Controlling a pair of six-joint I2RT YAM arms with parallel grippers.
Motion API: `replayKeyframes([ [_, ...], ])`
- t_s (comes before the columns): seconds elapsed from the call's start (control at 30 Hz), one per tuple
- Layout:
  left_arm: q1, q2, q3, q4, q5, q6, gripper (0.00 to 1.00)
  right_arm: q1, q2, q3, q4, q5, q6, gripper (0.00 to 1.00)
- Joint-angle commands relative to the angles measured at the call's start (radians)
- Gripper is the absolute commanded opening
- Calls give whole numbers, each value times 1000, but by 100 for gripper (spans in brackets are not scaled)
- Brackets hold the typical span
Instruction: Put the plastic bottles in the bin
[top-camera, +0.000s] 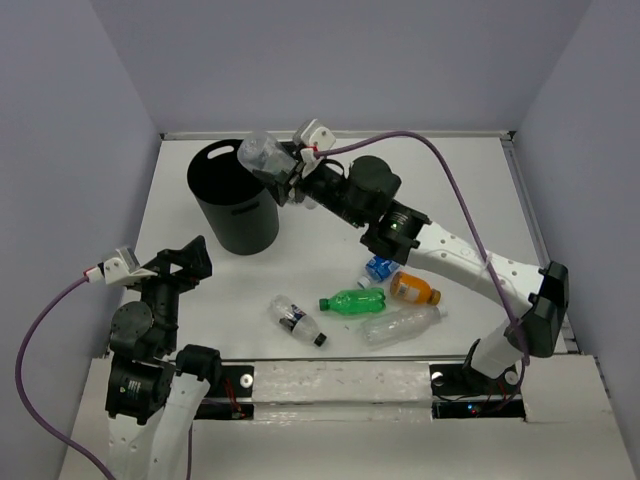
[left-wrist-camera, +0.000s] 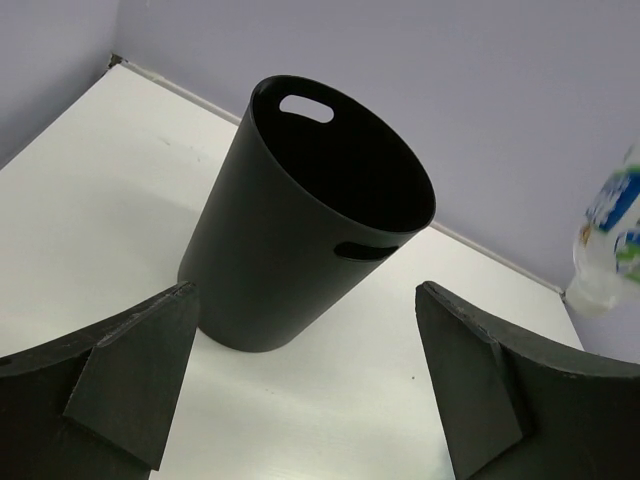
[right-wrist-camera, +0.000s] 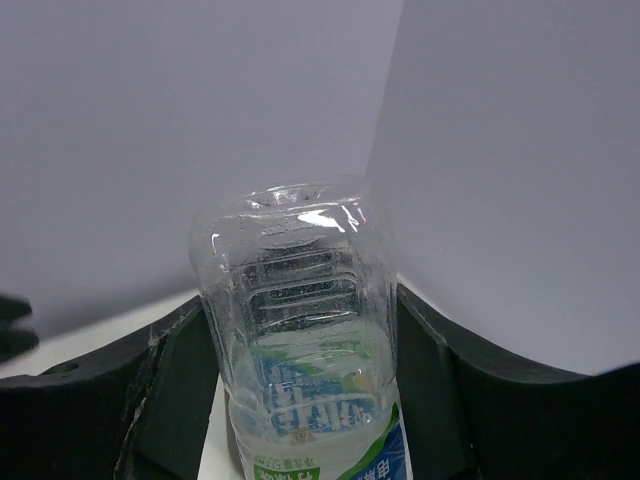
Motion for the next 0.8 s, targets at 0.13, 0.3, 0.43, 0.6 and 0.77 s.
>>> replayKeyframes([
  [0.13,-13,12,-1,49,2,-6,99,-4,277,309,458,16,116,47],
  [0.3,-31,14,-1,48,2,-6,99,-32,461,507,475,-22,213,48],
  [0.43,-36,-2,2,40,-15,-8,99,-43,571,570,443,-13,251,49],
  [0.6,-42,-8,5,39,-15,-6,99,-64,644,677,348,24,277,92],
  [0.77,-42,-2,7,39,-17,-4,99,-73,596,656,266,-3,268,98],
])
